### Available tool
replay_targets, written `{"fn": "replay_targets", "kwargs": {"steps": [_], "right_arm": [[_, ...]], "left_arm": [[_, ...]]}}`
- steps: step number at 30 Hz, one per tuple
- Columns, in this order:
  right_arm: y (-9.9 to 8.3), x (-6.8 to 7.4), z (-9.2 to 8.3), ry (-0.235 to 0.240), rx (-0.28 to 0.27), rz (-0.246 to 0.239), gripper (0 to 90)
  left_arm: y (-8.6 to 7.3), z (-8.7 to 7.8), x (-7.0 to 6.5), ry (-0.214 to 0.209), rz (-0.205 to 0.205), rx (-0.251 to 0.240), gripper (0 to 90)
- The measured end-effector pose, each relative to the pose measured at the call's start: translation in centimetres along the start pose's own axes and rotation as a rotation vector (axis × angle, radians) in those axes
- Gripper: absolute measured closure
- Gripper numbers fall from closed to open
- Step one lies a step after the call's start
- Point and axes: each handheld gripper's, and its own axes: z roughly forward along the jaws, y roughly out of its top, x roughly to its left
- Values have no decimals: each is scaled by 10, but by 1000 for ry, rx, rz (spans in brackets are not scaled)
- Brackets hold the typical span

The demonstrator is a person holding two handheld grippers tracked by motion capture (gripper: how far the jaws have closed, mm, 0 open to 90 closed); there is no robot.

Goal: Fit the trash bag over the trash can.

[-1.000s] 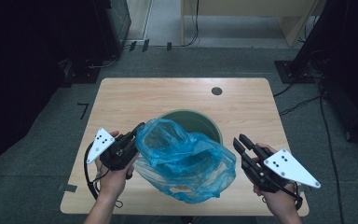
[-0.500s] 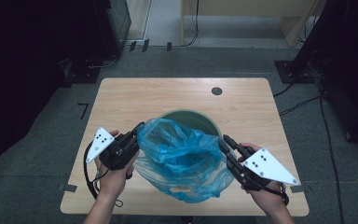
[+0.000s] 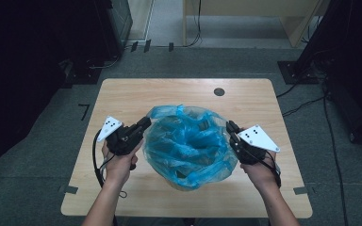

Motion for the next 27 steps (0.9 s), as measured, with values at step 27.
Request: {"fn": "replay_targets", "kwargs": {"steps": [27], "right_arm": [[-43, -8, 42, 74, 161, 187, 881]], "left_arm": [[-64, 14, 32, 28, -164, 156, 900]]}}
